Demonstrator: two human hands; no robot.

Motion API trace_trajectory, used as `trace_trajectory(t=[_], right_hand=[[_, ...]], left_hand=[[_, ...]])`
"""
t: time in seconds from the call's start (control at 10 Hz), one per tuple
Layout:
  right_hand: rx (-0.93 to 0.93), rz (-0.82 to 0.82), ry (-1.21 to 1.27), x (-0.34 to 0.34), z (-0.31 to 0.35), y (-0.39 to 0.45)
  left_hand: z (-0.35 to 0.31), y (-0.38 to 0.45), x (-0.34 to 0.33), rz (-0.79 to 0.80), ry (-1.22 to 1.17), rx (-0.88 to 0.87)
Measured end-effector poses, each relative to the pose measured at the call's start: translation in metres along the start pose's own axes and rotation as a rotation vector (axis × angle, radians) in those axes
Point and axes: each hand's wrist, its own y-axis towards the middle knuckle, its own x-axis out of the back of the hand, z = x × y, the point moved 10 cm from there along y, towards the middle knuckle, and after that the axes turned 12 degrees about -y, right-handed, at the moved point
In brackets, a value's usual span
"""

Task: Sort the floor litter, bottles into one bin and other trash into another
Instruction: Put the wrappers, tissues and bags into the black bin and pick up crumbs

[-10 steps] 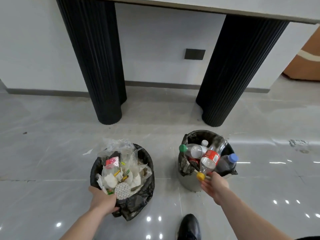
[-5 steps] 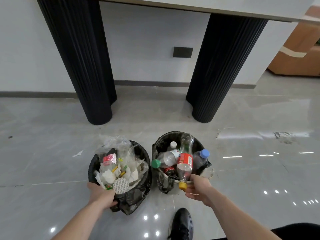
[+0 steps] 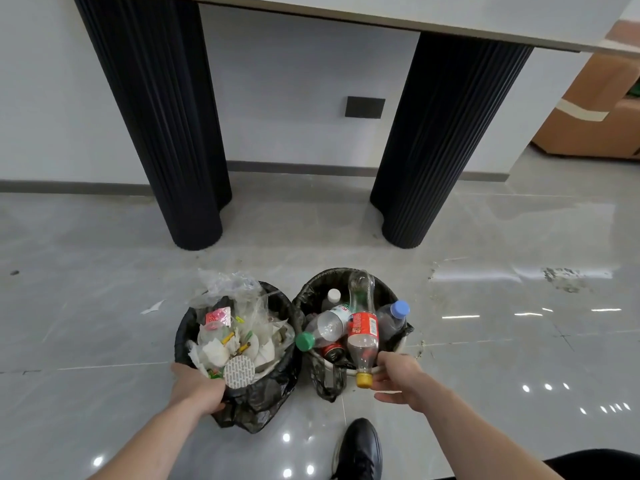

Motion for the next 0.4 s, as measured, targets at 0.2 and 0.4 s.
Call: trace_trajectory(t=[0.2,0.4], right_hand=[[-0.028,0.059,-0.148,0.006,-0.001,-0.01],[-0.155,0.197,-0.669,0.031,0.016,-0.035]], left_hand=[[-0.02,-0.015,0.011,0.002,0.287,-0.077],[-0.081,-0.042,0.021,0.069,0.786,-0.281]])
